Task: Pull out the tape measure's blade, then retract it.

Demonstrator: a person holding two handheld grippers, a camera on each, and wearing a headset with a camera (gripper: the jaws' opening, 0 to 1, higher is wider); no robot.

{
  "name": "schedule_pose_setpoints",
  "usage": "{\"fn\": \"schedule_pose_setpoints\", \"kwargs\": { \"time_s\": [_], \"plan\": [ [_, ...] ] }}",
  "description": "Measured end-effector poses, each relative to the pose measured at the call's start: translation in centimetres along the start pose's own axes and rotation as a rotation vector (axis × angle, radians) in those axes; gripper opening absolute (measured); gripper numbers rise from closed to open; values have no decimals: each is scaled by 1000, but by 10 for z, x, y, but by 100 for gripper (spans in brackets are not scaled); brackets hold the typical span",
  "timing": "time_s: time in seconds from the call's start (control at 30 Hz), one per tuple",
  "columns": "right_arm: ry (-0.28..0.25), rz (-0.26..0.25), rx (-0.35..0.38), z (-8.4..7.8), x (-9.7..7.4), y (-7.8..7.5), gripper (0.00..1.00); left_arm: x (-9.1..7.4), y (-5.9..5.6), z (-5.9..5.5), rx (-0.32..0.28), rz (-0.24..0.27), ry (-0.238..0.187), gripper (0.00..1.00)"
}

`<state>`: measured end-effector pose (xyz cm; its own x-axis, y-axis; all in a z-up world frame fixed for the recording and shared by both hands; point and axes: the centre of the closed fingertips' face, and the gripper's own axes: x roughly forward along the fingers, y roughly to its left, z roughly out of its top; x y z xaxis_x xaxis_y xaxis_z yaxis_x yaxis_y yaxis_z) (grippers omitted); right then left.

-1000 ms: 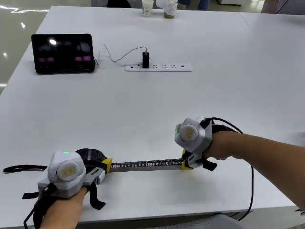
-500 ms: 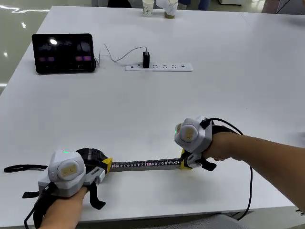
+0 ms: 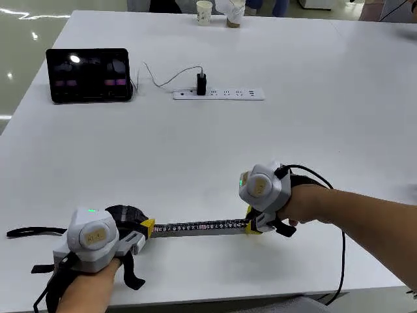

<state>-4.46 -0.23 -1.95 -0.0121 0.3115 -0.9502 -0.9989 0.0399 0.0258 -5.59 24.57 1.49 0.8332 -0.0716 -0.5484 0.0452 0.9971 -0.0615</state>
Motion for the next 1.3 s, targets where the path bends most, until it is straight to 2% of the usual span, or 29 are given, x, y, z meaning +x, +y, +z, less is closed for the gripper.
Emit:
{"fn": "schedule_pose_setpoints", "kwargs": {
  "time_s": [0.13, 0.27, 0.53, 0.63, 0.87, 1.3],
  "plan": [
    [-27, 11, -63, 2, 0, 1, 10, 0, 0, 0, 1, -1, 1, 62],
    [-48, 18, -50, 4, 1, 1, 11, 0, 0, 0, 1, -1, 1, 62],
    [-47, 22, -50, 9, 3, 1, 10, 0, 0, -1, 1, -2, 0, 62],
    [-75, 21, -8, 14, 4, 1, 10, 0, 0, -1, 2, -2, 1, 62],
    [-56, 19, -26, 17, 8, 1, 10, 0, 0, -1, 3, -2, 2, 62],
    [-42, 15, -14, 21, 10, 1, 10, 0, 0, -1, 4, -3, 3, 62]
  ]
}}
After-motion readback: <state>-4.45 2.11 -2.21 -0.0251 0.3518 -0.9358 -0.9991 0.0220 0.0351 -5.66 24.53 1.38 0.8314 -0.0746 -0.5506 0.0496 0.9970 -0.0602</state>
